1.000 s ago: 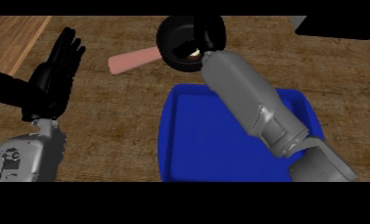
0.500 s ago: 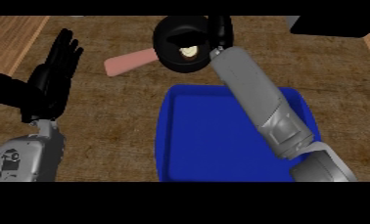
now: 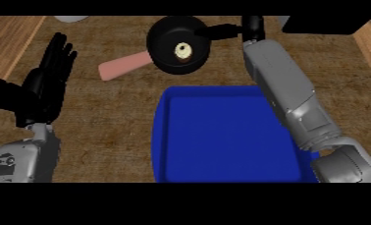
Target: Pick the cupcake from the tray and place it in the pot
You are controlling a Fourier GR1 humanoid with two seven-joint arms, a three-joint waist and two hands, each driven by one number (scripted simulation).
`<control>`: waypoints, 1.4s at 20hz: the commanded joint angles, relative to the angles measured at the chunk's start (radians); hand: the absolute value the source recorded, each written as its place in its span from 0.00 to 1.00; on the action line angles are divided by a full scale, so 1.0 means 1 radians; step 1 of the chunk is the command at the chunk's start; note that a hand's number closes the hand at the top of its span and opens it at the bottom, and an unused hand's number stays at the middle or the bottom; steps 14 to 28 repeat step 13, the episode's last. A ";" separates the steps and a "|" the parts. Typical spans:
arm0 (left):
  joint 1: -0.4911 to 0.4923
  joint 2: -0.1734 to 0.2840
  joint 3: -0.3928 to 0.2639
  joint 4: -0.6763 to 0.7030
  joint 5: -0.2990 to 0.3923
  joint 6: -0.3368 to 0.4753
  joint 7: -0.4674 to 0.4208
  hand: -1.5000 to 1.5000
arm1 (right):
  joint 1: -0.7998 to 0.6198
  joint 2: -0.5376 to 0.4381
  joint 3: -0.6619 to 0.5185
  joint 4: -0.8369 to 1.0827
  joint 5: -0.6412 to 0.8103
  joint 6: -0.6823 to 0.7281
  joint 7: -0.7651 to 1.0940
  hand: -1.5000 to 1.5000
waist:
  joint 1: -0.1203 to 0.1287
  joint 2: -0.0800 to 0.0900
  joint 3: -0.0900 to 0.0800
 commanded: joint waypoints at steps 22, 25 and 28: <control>0.034 0.004 0.015 -0.001 0.008 -0.020 -0.012 0.50 | 0.066 -0.136 -0.055 0.102 0.022 0.232 -0.128 0.00 | -0.014 -0.007 0.000; 0.034 0.004 0.015 -0.001 0.008 -0.020 -0.012 0.50 | 0.066 -0.136 -0.055 0.102 0.022 0.232 -0.128 0.00 | -0.014 -0.007 0.000; 0.034 0.004 0.015 -0.001 0.008 -0.020 -0.012 0.50 | 0.066 -0.136 -0.055 0.102 0.022 0.232 -0.128 0.00 | -0.014 -0.007 0.000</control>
